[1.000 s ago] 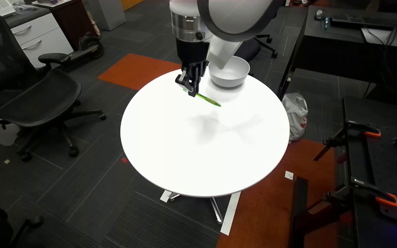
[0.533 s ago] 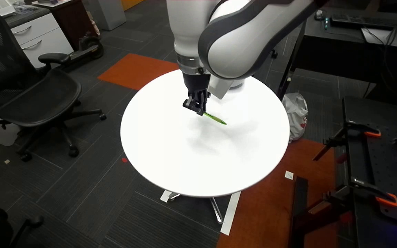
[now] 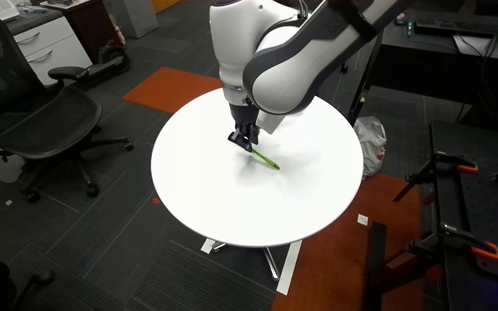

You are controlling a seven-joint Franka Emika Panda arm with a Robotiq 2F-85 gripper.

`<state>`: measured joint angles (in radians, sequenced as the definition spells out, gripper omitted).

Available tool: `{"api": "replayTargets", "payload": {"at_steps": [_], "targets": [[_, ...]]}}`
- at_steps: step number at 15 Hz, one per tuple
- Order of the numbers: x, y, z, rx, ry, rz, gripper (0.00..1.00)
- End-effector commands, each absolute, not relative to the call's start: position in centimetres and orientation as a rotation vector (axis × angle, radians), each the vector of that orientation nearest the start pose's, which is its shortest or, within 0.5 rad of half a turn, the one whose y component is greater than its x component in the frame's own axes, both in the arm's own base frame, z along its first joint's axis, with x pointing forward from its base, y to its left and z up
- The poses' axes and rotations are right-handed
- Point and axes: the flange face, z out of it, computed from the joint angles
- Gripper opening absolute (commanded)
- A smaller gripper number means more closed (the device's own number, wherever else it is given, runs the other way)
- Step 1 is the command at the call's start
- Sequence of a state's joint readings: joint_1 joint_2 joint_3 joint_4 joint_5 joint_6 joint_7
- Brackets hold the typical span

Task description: Take out the green pen from the grey bowl and put it on the table

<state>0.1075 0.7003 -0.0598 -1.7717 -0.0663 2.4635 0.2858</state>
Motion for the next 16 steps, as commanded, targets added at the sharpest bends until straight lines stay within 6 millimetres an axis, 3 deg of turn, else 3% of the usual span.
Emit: {"api": "replayTargets", "payload": {"at_steps": [1,6,12,13,16], "targets": [[66.4,3.0,18.5,-3.196,0.328,-0.078,0.61],[66.8,2.1,22.0,-3.190,0.339,-0.177,0.99],[67.0,1.7,24.9,-3.167,0.353,-0.252,1.00],[67.8,1.9,23.9,-3.187,0.321,-0.212,1.00],[67.8,1.9,23.8,-3.188,0.319,-0.209,1.00]]}}
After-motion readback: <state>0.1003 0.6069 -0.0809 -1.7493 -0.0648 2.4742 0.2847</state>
